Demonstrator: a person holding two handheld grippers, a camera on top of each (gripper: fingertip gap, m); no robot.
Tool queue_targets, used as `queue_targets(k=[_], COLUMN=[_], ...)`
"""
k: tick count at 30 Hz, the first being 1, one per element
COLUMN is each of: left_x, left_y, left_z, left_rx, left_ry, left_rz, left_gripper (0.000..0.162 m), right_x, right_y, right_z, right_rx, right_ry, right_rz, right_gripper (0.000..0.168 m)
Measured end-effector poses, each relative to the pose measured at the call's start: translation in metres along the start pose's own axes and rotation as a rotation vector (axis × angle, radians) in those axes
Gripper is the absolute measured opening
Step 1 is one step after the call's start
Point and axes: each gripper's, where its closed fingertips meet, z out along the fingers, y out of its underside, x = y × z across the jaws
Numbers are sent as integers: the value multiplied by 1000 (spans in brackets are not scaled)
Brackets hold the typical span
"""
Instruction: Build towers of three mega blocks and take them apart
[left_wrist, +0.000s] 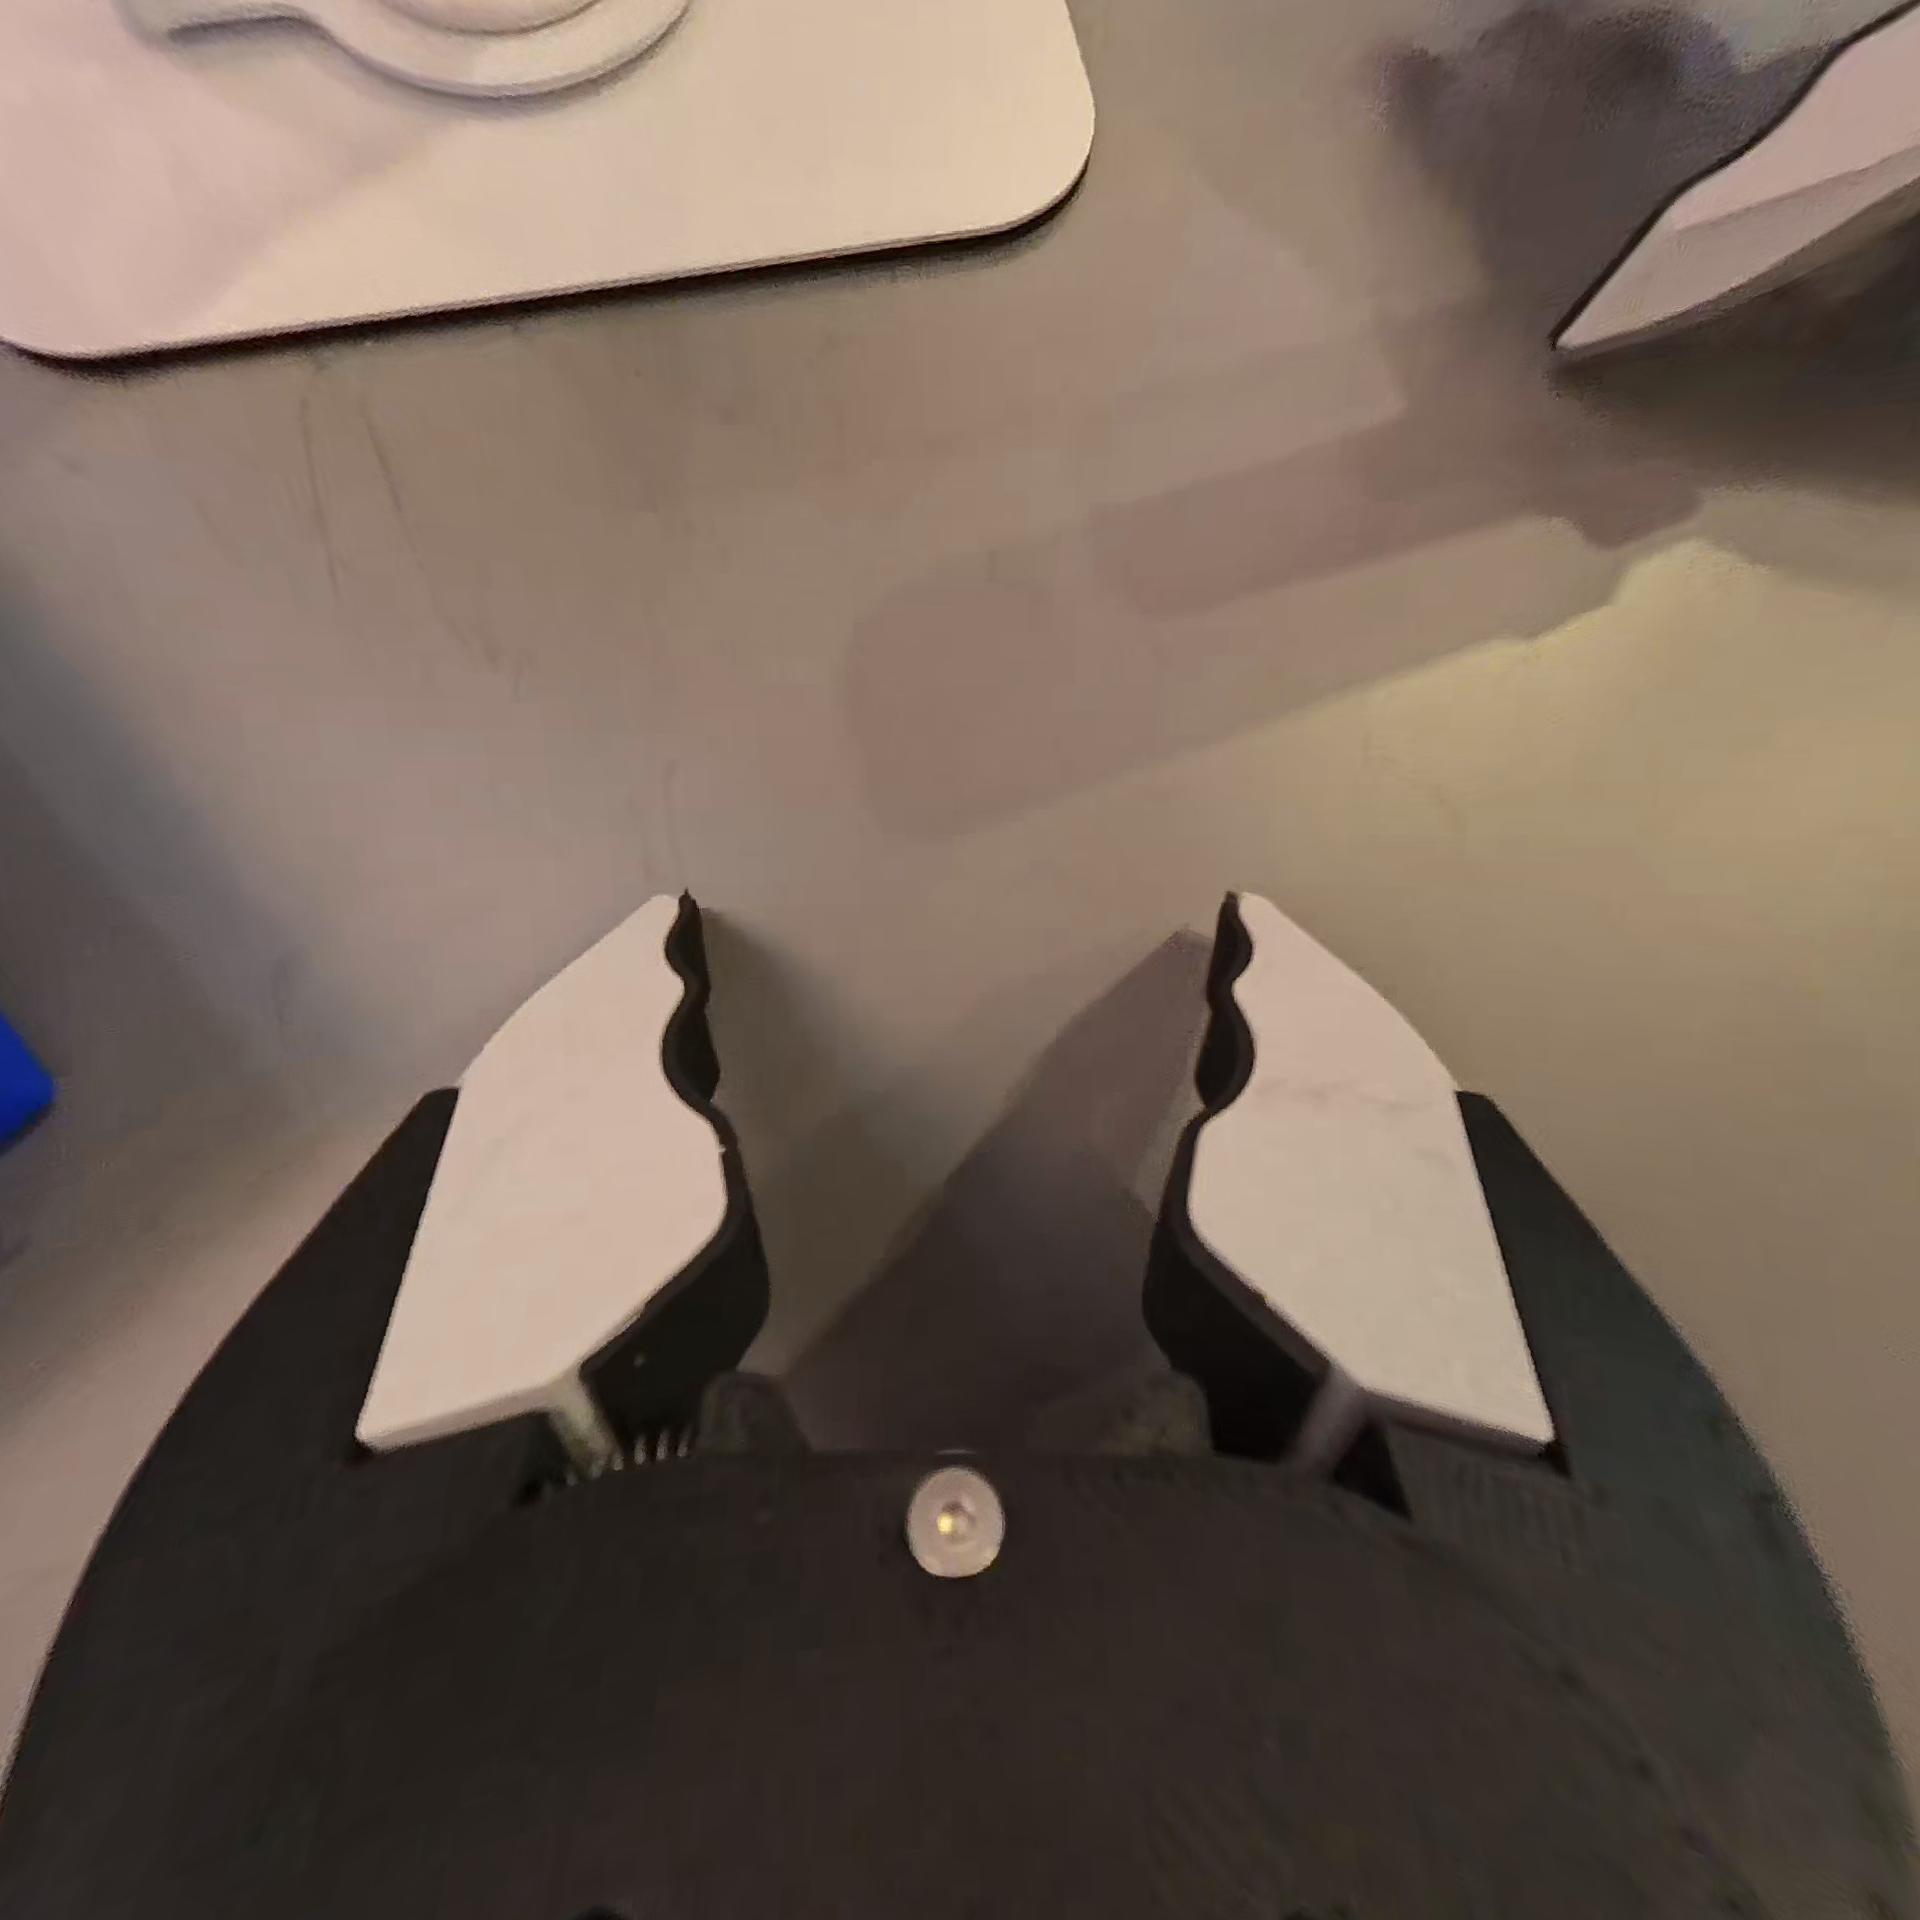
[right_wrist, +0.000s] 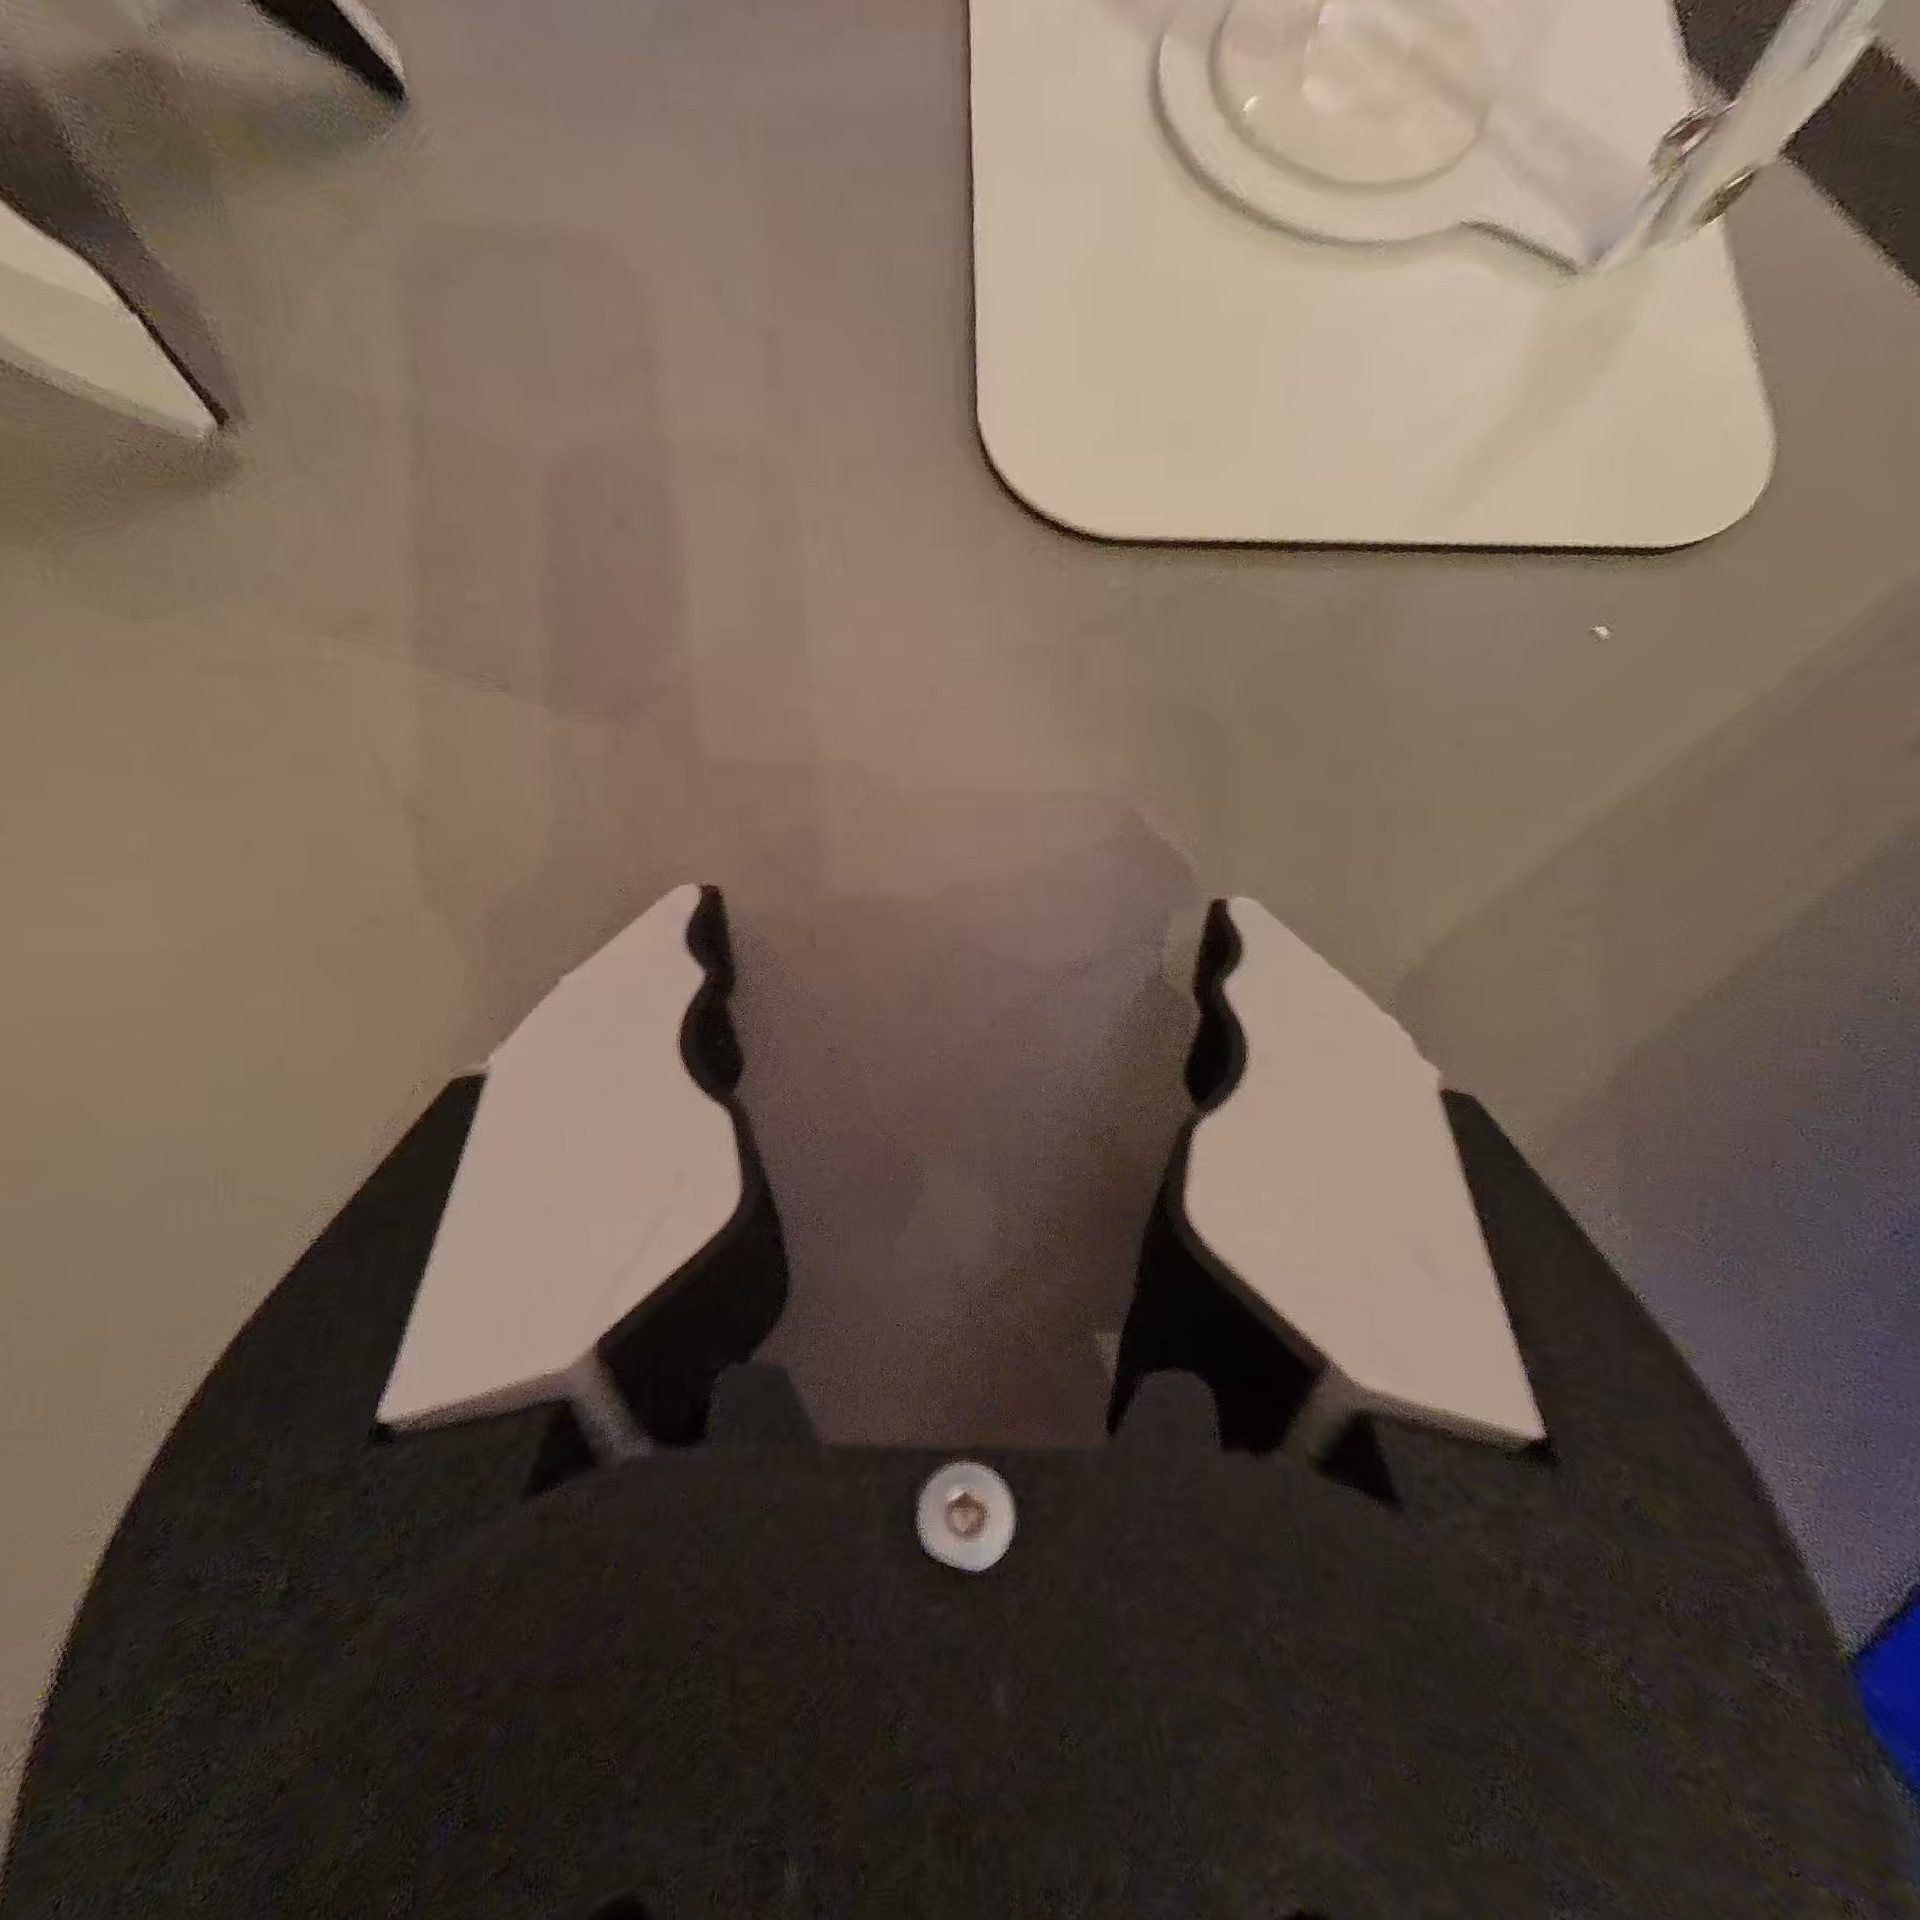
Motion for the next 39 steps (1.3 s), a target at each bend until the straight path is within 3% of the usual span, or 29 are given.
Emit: queue_targets(k=[3,6,11,27,39], left_x=[1,0,-4,-7,-8], left_y=[-3,-6,-10,-17,-19], left_z=[6,13,25,31,33], left_rx=[-17,-35,-78,-71,-67], left_ry=[-24,-28,-45,-57,-83], left_rz=[28,24,5,-13,-42], left_gripper=[97,116,146,146,146], right_x=[-5,-6,-12,-12,-18], right_y=[-1,-3,-6,-8,-1], right_z=[5,10,19,25,16], right_rx=[-16,-24,-55,-75,-73], right_ry=[-28,-55,-71,26,114], right_rz=[-35,-21,-35,67,157], right_gripper=[74,79,123,137,133])
